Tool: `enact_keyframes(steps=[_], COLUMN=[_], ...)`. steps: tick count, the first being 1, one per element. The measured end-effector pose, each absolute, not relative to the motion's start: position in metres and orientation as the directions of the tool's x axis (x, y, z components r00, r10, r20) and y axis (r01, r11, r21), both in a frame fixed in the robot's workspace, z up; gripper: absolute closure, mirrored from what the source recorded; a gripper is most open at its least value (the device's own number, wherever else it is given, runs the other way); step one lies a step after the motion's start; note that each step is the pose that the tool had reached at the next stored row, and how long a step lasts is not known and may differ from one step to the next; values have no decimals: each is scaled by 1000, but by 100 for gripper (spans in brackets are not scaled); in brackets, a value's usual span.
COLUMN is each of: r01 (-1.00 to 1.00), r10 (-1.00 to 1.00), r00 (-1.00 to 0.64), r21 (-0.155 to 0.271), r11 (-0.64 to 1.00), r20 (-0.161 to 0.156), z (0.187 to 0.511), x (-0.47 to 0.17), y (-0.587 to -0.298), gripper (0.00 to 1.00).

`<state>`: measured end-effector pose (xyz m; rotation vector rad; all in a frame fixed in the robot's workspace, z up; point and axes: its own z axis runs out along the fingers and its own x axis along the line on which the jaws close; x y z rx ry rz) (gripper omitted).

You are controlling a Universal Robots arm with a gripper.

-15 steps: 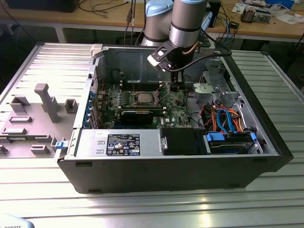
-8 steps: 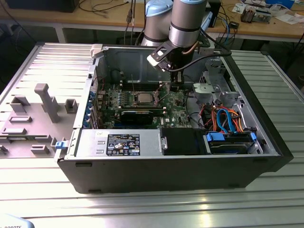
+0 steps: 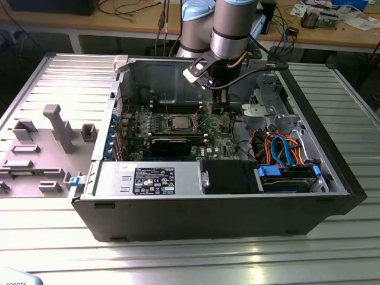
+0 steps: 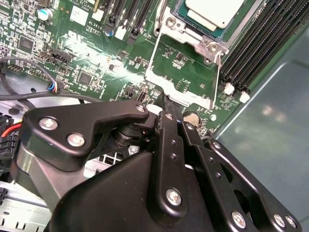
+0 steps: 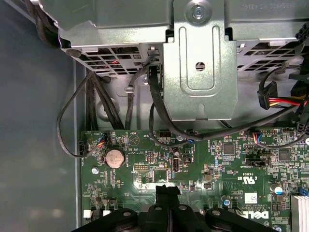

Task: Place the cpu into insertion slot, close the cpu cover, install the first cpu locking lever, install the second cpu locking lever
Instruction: 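Close the cpu cover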

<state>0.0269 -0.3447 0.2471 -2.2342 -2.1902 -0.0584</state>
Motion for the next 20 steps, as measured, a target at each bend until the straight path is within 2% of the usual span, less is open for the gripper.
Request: enact_keyframes(steps=[20], r01=[1000], r10=[999], r00=[19], r21=[17], r11=[-20], r20=[35], z=[247], x=[17], y=[-345], gripper=[89])
